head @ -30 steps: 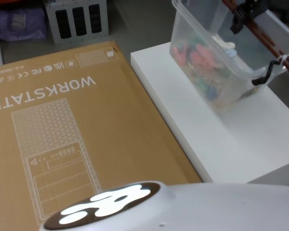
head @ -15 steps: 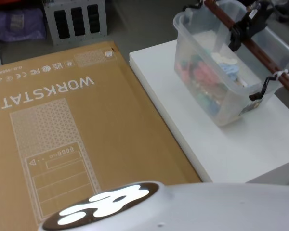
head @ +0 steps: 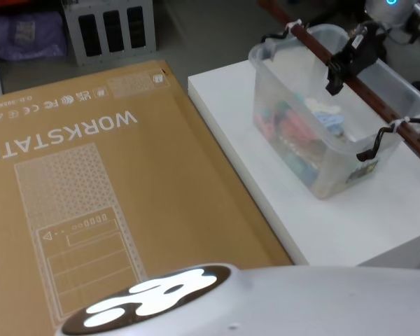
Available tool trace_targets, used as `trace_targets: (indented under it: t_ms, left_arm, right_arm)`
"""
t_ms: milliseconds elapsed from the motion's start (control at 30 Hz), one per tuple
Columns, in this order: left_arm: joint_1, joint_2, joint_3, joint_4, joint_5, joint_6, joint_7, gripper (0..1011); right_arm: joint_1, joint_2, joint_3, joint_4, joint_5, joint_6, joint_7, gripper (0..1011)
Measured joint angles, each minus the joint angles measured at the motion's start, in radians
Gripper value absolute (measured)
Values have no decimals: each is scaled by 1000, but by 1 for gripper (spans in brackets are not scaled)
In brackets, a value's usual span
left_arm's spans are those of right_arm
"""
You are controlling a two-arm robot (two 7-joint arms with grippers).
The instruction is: Use one hand to grasp the basket and place it at the designated location.
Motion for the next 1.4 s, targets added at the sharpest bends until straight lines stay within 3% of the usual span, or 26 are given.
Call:
trace_targets:
  t_ms: [433,700,1200,1400]
  left_arm:
    - [0,0,0,0,0,0,0,0]
    - [0,0,0,0,0,0,0,0]
    - [0,0,0,0,0,0,0,0]
    - [0,0,0,0,0,0,0,0]
  right_arm:
    - [-17,-34,15,49,-14,-19,19,0]
    - [-18,-33,14,49,-14,-20,18,16]
    - [-18,-31,13,48,-12,-20,16,444]
    - [-19,-31,13,48,-11,-20,16,667]
